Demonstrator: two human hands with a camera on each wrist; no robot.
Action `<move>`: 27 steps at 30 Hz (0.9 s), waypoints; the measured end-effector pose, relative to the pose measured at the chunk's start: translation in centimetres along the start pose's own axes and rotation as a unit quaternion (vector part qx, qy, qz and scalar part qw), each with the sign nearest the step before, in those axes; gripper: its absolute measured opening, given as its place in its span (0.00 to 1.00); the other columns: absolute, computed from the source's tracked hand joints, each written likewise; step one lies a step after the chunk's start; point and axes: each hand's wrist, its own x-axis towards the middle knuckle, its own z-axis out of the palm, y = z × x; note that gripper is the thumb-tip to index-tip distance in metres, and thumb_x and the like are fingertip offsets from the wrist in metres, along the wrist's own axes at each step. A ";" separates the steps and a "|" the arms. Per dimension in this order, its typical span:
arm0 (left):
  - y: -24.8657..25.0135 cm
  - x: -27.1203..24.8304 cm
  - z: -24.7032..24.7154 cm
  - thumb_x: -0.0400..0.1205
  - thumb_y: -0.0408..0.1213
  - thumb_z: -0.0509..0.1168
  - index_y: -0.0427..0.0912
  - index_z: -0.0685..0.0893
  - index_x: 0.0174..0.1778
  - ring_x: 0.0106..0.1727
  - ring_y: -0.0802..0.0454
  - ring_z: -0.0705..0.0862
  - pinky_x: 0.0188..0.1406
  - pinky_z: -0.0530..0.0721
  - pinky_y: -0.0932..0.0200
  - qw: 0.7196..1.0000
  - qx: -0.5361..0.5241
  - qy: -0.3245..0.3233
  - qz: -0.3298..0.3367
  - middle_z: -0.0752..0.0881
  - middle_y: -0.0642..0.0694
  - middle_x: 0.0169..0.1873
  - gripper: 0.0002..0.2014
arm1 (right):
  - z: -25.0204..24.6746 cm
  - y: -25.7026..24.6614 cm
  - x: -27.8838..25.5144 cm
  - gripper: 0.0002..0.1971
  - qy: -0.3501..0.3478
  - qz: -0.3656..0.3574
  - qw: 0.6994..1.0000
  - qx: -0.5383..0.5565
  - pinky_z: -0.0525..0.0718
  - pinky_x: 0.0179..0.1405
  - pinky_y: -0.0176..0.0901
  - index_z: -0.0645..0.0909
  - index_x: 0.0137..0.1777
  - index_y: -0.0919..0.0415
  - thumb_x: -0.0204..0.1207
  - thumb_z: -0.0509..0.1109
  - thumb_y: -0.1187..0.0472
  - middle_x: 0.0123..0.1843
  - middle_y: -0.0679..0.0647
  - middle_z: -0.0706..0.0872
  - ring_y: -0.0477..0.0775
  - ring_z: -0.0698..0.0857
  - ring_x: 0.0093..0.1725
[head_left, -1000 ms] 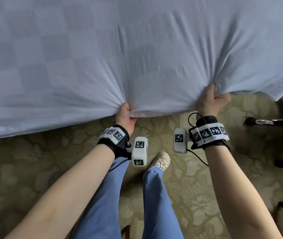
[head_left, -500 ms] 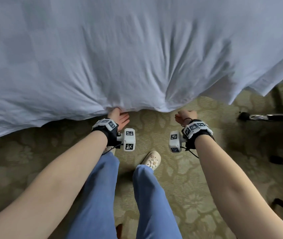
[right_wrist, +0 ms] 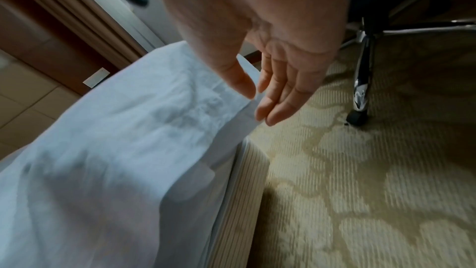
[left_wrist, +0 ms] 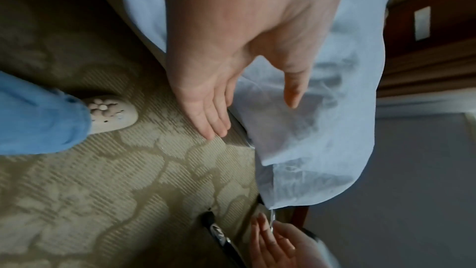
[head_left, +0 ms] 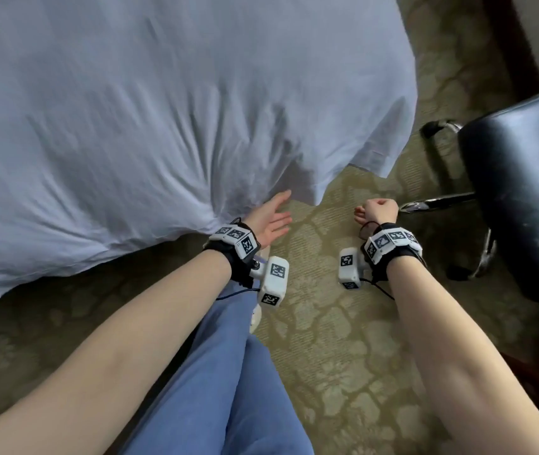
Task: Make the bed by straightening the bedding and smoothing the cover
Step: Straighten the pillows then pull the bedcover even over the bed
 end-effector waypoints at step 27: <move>7.0 11.1 5.6 0.62 0.53 0.81 0.42 0.82 0.66 0.71 0.41 0.78 0.74 0.71 0.46 0.971 -0.211 0.101 -0.047 0.86 0.38 0.61 0.37 | 3.3 -21.2 15.2 0.46 -0.105 0.022 0.970 -0.217 0.68 0.77 0.53 0.71 0.75 0.65 0.73 0.54 0.26 0.73 0.57 0.77 0.59 0.76 0.72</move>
